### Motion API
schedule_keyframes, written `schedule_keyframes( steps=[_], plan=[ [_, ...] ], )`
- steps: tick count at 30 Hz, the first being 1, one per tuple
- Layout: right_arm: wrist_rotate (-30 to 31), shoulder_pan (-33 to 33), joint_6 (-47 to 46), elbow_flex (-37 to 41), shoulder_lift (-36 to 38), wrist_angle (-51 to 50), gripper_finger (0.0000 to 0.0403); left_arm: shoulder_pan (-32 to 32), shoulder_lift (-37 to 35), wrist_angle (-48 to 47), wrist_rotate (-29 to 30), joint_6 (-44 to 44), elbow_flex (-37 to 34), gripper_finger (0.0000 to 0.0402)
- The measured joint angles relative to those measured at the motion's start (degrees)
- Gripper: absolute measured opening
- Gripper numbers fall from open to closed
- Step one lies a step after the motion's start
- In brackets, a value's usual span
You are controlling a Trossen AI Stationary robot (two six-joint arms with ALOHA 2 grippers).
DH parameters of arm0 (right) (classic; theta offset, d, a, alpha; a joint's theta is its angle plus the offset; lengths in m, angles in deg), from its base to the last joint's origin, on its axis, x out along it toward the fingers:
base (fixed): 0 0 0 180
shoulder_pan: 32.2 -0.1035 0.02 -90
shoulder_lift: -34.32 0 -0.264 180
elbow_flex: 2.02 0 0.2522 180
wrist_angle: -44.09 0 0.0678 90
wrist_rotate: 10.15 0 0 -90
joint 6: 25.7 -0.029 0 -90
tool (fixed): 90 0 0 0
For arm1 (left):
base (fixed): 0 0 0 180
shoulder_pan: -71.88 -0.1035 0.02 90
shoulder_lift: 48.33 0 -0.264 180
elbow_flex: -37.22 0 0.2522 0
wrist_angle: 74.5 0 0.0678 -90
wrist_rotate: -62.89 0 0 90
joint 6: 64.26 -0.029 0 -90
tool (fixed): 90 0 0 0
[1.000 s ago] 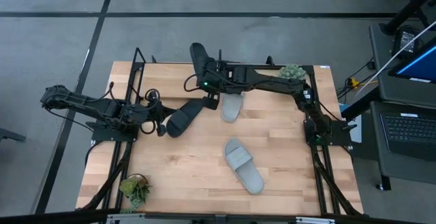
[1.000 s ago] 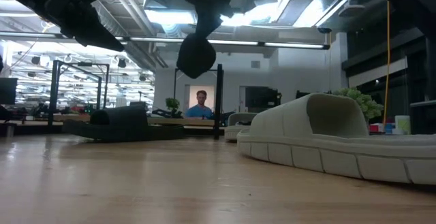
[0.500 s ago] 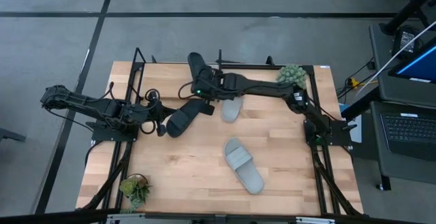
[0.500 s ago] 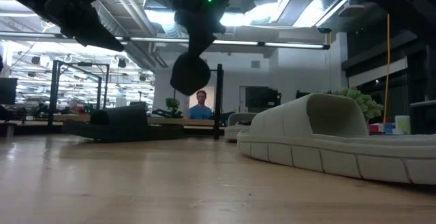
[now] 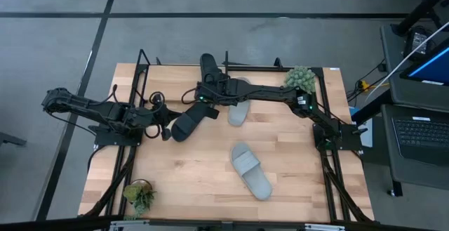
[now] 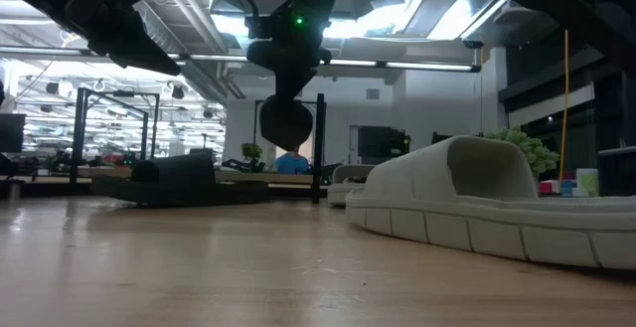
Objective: Pick and place slides into the shelf
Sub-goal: Put the right black slides on the shelf
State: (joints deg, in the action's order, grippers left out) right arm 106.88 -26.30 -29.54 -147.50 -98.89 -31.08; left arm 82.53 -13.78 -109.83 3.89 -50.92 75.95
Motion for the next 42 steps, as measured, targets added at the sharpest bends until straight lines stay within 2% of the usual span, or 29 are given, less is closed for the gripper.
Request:
schedule_keyframes(
  steps=[22, 37, 42],
  plan=[
    [0.56, -0.21, -6.18, 0.02, -3.48, 3.66, 0.0022, 0.01, 0.02, -0.51, -0.46, -0.39, 0.00, 0.0000],
    [2.18, -0.21, -8.13, 0.04, -3.89, 2.69, 0.0022, 0.01, 0.02, -0.97, -0.63, -0.38, 0.00, 0.0000],
    [3.33, -0.21, -9.32, 2.87, -4.07, 3.43, 0.0022, 0.01, 0.01, -1.02, -0.63, -0.37, 0.00, 0.0000]
  ],
)
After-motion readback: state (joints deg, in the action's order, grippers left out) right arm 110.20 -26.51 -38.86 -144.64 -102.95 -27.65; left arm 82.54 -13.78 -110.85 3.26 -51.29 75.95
